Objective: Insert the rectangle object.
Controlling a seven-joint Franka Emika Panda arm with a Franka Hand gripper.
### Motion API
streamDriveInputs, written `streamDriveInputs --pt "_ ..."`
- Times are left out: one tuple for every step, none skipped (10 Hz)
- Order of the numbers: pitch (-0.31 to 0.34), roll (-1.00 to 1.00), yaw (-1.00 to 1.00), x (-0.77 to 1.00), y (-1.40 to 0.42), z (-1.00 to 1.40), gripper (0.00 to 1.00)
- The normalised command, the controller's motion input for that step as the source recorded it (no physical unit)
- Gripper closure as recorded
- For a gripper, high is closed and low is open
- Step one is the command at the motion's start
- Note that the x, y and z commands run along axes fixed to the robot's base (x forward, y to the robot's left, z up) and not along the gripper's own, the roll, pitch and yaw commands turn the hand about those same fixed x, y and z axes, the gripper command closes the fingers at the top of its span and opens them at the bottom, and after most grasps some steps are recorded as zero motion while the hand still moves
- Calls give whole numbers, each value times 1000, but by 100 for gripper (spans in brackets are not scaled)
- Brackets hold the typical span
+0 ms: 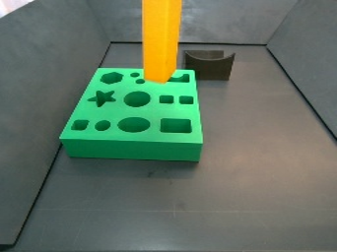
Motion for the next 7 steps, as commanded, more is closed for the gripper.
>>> streamDriveInputs --pt "-23 50 -934 37 -189 -474 100" --pt "0 0 -960 0 -197 -303 100" --pt "0 0 -969 0 -197 -277 100" --pt "0 0 -986 0 -177 -263 100" --pt "0 0 -986 0 -171 -254 100" --pt "0 0 -986 0 -166 -257 100" --pt "0 0 -1000 0 -80 -234 100"
